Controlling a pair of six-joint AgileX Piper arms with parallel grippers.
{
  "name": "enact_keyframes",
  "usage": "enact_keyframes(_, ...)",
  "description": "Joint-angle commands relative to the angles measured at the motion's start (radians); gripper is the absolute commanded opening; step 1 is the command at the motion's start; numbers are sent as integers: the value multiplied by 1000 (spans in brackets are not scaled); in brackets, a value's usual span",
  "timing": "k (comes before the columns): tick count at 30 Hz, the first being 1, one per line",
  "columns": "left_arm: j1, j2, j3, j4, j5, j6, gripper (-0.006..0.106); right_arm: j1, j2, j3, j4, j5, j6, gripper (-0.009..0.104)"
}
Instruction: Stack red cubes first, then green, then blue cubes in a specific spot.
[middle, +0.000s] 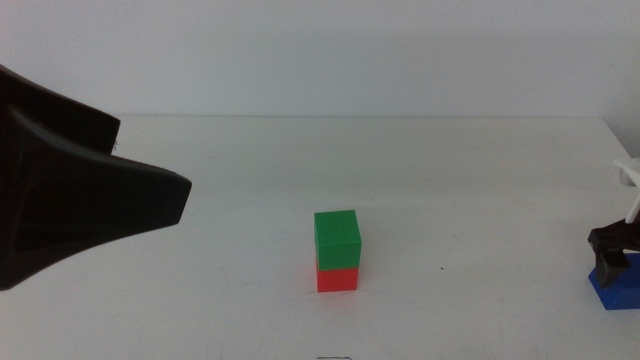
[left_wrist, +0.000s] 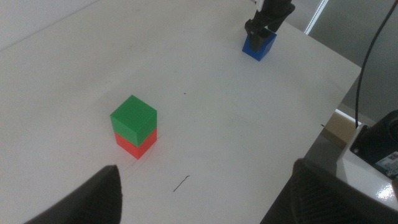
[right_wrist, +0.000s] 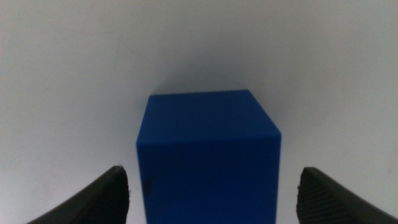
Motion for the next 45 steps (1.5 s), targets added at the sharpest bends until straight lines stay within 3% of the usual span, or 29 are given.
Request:
enact_keyframes(1, -2, 0, -20, -48, -49, -4, 92, -7, -27, -20, -24, -18, 2, 87)
enact_keyframes(5, -2, 0, -20, -48, -49, -4, 92, -7, -9, -20, -25, -52, 39, 85)
enact_keyframes(8, -2, 0, -20, -48, -49, -4, 92, -7, -6, -20, -37, -66, 59, 75)
enact_keyframes(11, -2, 0, -20, -48, -49, -4, 92, -7, -6, -20, -49, -49, 71, 45)
enact_keyframes(14, -2, 0, -20, -48, -49, -4, 92, -3, -16, -20, -52, 2, 77, 4)
enact_keyframes(15, -2, 0, -20, -48, -49, -4, 92, 5, -30, -20, -51, 23, 82, -1)
enact_keyframes(18, -2, 0, -20, -48, -49, -4, 92, 43, -96, -43, -50, 77, 131, -1)
enact_keyframes(23, -2, 0, -20, -48, -49, -4, 92, 186, -217, -182, -44, 309, 380, -1)
enact_keyframes(34, -2, 0, -20, -48, -48, -4, 92, 609, -179, -399, -34, 301, 646, -1)
enact_keyframes(45, -2, 0, -20, -48, -48, -4, 92, 799, 44, -691, -22, 303, 685, -1)
